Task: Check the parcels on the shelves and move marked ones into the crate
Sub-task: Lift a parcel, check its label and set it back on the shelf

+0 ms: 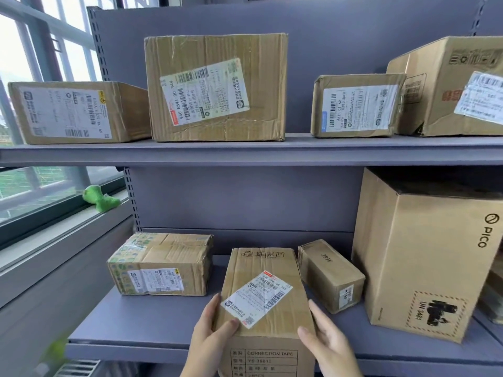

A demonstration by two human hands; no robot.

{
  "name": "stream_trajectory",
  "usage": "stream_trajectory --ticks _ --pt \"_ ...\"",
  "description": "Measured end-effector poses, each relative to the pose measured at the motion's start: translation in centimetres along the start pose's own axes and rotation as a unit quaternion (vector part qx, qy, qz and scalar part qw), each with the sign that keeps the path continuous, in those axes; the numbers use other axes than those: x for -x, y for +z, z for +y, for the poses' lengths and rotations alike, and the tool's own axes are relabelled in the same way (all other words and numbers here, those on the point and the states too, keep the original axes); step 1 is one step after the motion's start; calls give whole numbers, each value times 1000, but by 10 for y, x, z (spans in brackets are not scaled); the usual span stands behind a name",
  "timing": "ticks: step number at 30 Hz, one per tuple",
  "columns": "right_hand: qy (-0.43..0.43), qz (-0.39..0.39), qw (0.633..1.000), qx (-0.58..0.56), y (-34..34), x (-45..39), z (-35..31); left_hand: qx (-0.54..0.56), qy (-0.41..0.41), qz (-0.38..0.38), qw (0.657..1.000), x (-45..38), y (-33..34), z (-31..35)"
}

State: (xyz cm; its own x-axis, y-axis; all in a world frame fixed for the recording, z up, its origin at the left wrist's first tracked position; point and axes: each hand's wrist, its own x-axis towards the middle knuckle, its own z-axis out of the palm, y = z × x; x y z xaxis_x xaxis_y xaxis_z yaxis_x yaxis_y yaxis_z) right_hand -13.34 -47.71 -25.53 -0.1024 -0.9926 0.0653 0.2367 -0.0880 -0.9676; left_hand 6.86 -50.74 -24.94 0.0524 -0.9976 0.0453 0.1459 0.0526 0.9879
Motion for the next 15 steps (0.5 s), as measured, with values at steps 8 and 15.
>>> stream_trajectory --ticks 8,15 --pt "13 4 1000 28 -4 -5 9 -26 -1 -8 1000 0 -3 -6" --pt "6 7 998 57 -5 -5 11 -6 -4 -1 1000 3 -1 -5"
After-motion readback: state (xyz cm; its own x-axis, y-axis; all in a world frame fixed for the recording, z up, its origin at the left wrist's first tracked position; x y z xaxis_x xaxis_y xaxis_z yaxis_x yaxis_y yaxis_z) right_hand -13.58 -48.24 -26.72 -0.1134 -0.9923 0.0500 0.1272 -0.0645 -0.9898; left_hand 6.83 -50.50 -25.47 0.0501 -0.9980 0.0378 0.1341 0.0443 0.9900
